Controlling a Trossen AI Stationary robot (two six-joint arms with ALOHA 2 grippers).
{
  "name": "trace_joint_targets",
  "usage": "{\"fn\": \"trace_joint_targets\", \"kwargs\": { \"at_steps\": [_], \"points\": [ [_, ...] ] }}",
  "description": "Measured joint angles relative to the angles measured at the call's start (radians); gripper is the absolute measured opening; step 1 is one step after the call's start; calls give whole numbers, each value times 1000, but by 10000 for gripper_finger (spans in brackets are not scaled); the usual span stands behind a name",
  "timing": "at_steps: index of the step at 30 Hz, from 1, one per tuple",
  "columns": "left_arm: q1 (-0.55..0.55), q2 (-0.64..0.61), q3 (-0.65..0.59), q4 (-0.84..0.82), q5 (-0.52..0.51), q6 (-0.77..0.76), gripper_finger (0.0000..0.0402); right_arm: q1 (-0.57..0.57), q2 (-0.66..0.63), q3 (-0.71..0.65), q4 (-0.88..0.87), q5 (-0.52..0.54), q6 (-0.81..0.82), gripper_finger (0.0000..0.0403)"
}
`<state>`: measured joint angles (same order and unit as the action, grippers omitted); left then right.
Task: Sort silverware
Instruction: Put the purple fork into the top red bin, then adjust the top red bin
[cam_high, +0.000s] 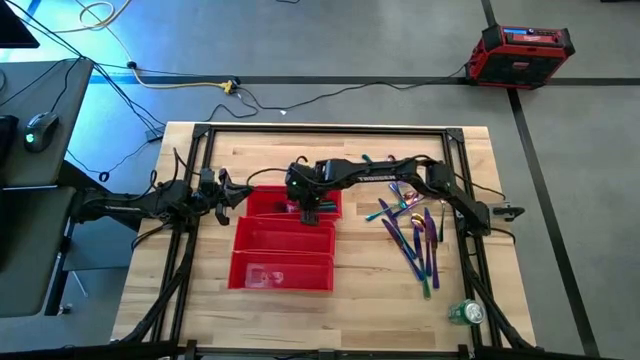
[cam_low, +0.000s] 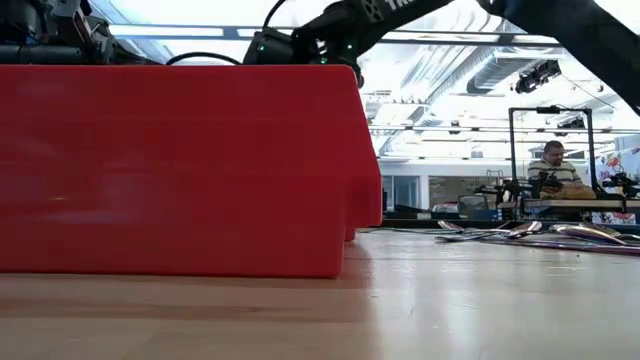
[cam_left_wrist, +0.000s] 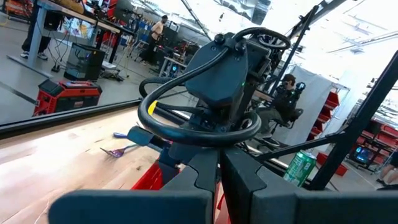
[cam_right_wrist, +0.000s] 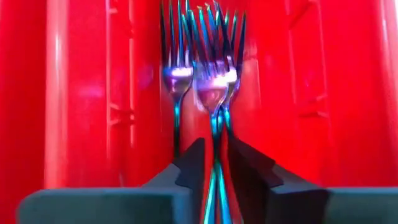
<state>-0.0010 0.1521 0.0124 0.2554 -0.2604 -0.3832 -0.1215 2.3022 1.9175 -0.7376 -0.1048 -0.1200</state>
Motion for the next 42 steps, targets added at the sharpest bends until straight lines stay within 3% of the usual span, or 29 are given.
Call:
{"fn": "trace_joint_targets", "kwargs": {
  "at_steps": [6,12,17,24,29,35,42],
  "points": [
    [0,0,0,0,0,0,0,0,-85,0,58,-27,7,123],
    [0,0,0,-2,0,-1,0,2,-247,0,55,-36,-20,133],
    [0,0,0,-3,17,-8,0,-7,-398,0,-132,-23,-44,133],
    [0,0,0,-3,25,-18,0,-28,-437,-24,-503,44,71,133],
    [0,0,0,-3,30,-24,0,-19,-439,-243,-452,42,119,133],
    [0,0,0,-2,31,-24,0,-20,-438,-531,-163,-23,169,133],
    [0,0,0,5,14,-15,0,-12,-437,-653,27,-35,233,133]
  ]
}}
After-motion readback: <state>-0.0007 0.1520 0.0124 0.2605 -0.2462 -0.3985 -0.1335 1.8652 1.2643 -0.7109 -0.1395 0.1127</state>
